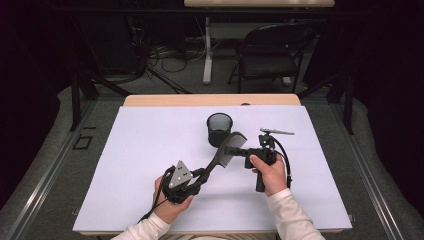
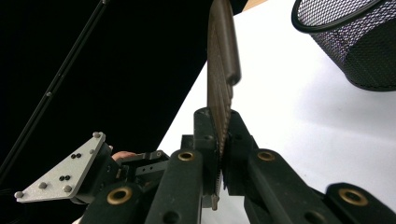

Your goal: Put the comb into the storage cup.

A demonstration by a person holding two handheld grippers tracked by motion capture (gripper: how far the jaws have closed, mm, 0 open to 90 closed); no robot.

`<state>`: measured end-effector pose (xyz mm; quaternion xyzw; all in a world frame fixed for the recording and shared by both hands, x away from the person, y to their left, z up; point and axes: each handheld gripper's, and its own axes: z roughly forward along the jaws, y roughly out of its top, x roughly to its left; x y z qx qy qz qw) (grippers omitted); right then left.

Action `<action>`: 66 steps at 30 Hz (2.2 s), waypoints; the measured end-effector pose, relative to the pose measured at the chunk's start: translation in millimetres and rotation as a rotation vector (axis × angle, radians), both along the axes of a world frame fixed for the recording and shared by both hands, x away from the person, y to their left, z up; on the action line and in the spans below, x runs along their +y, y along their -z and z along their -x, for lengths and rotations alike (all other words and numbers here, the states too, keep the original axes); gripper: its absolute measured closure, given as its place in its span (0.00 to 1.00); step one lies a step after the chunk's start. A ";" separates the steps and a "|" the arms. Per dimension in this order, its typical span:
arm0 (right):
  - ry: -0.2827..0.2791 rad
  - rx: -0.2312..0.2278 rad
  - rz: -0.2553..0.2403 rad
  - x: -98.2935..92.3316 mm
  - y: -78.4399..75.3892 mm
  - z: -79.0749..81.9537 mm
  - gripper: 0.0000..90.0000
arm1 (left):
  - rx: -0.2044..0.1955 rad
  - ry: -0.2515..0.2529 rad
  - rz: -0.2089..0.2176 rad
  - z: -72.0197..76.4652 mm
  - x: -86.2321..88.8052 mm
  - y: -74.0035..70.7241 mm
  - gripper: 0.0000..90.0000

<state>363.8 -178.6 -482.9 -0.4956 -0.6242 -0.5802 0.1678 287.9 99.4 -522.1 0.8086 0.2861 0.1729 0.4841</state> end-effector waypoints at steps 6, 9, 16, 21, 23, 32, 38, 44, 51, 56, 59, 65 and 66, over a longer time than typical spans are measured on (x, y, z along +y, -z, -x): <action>0.000 0.004 0.000 -0.4 0.3 -0.3 0.97 | 0.009 -0.002 0.004 -1.4 0.6 0.8 0.73; 0.008 0.003 -0.005 -1.1 0.8 -0.6 0.97 | 0.016 -0.007 0.008 -1.9 0.4 1.4 0.70; 0.021 0.006 -0.007 -3.2 1.0 -1.1 0.97 | 0.018 -0.009 0.008 -2.9 0.5 1.7 0.65; 0.024 0.007 0.000 -5.1 1.4 -1.7 0.97 | 0.022 -0.009 0.005 -4.0 0.2 2.7 0.60; 0.027 0.005 0.004 -5.6 1.5 -1.9 0.97 | 0.025 -0.009 0.009 -4.2 -0.3 3.2 0.59; 0.041 0.000 0.003 -8.4 1.8 -2.5 0.97 | 0.035 -0.015 0.010 -5.9 0.1 3.7 0.54; 0.060 -0.005 0.006 -11.9 1.3 -2.8 0.97 | 0.029 -0.017 0.012 -7.2 2.2 2.5 0.52; 0.073 -0.007 0.004 -15.5 0.7 -3.2 0.97 | 0.023 -0.023 0.024 -9.3 5.3 1.1 0.49; 0.095 -0.016 0.009 -20.9 -0.3 -3.8 0.97 | -0.009 -0.053 0.022 -13.5 8.2 1.2 0.44; 0.114 -0.020 0.007 -26.4 -1.7 -4.1 0.97 | -0.003 -0.053 0.025 -17.3 9.9 1.0 0.41; 0.124 -0.021 0.007 -30.3 -2.3 -4.5 0.97 | 0.001 -0.064 0.026 -19.3 11.6 0.3 0.41; 0.147 -0.027 -0.002 -37.4 -3.7 -5.5 0.97 | -0.023 -0.091 0.020 -24.5 17.6 -2.2 0.41; 0.151 -0.026 -0.004 -38.6 -4.1 -5.5 0.97 | -0.028 -0.093 0.013 -26.2 18.9 -2.1 0.41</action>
